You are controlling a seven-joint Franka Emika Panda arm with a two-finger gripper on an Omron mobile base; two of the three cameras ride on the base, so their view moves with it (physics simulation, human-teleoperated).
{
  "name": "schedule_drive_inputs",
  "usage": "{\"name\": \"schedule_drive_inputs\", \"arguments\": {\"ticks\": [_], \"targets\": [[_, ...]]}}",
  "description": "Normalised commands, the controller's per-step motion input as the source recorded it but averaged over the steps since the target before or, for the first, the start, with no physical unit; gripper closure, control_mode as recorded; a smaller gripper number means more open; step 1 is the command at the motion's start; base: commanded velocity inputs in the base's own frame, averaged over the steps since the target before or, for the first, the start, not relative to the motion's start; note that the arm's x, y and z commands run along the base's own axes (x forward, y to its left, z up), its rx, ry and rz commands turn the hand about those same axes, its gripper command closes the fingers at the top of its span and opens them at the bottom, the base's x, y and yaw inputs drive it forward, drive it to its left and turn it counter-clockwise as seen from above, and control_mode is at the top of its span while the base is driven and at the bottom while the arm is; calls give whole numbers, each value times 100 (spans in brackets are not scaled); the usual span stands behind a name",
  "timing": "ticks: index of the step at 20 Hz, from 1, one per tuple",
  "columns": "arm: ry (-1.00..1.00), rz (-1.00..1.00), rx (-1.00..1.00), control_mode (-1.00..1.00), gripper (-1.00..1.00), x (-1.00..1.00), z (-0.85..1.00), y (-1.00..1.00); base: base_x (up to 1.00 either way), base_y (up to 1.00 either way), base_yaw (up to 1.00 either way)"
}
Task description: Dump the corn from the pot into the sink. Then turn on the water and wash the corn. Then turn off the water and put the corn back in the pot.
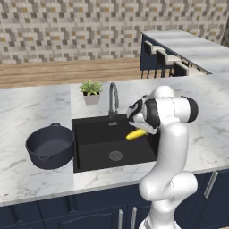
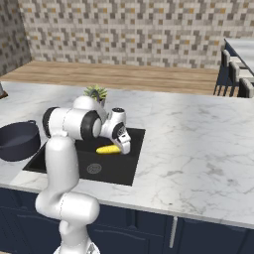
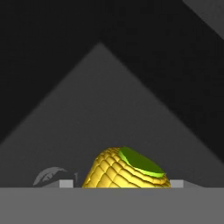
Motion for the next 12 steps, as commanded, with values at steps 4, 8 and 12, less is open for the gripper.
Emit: {"name": "schedule_drive_inputs", "arguments": {"ticks": [4,8,12], "targets": [[1,0,0,-100,100,-3,56,-19,0,0,0],[0,0,0,-100,100,-10,56,-22,0,0,0],[0,0,-1,-100,100,-20,47,-21,0,0,0]]}}
